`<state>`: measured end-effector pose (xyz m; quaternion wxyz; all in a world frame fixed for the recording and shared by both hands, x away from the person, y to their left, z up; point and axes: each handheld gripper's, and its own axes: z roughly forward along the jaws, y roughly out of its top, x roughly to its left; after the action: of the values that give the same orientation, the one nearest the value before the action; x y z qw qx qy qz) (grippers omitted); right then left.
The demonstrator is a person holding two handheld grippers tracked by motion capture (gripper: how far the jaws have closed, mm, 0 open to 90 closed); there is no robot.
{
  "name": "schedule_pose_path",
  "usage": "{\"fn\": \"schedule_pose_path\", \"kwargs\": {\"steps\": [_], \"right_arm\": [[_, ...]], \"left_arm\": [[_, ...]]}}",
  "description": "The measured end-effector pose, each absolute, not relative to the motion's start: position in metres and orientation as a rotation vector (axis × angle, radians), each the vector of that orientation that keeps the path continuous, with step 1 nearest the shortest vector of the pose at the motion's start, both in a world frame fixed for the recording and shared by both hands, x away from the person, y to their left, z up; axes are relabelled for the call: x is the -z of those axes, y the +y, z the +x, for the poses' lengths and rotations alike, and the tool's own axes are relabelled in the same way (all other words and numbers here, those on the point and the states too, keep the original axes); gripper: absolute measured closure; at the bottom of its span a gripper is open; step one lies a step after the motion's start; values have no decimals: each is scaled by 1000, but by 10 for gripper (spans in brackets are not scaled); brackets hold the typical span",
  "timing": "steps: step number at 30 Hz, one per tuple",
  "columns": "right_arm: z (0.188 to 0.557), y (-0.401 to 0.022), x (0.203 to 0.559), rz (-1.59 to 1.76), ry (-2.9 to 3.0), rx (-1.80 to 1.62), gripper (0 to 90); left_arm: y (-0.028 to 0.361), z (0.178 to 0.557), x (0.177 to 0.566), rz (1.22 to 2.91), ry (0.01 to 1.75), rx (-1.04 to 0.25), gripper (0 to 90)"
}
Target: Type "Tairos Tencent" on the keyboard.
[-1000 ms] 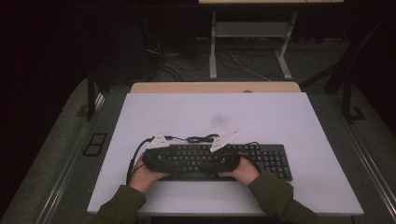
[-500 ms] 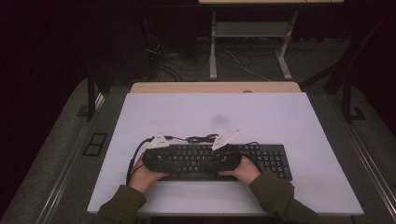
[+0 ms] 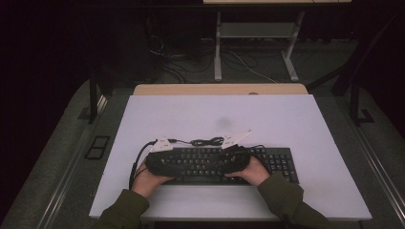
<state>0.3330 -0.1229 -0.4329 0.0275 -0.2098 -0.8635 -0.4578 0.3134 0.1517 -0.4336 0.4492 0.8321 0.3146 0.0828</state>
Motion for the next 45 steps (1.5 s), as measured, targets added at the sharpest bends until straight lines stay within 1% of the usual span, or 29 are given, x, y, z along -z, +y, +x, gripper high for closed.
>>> {"fn": "schedule_pose_path", "kwargs": {"steps": [2,7,11,15,20,25,26,34,45], "right_arm": [[334,-124,432,-667,-2664,1423,548],[337,-129,433,-700,-2660,1446,451],[340,-132,434,-727,-2661,1460,396],[342,-134,435,-755,-2666,1470,363],[344,-137,436,-781,-2672,1477,347],[345,-138,436,-787,-2675,1481,335],[346,-138,437,-789,-2674,1481,333],[346,-138,436,-797,-2676,1491,322],[346,-139,436,-802,-2675,1494,312]], "left_arm": [[152,313,433,2060,779,-196,282],[152,312,432,2065,763,-167,409],[151,311,432,2079,754,-142,511],[149,310,432,2086,747,-127,615],[148,309,431,2090,735,-102,764],[147,309,429,2093,730,-85,876],[146,309,429,2097,728,-80,889],[142,306,430,2137,683,-36,889],[139,305,434,2178,657,-18,888]]}}
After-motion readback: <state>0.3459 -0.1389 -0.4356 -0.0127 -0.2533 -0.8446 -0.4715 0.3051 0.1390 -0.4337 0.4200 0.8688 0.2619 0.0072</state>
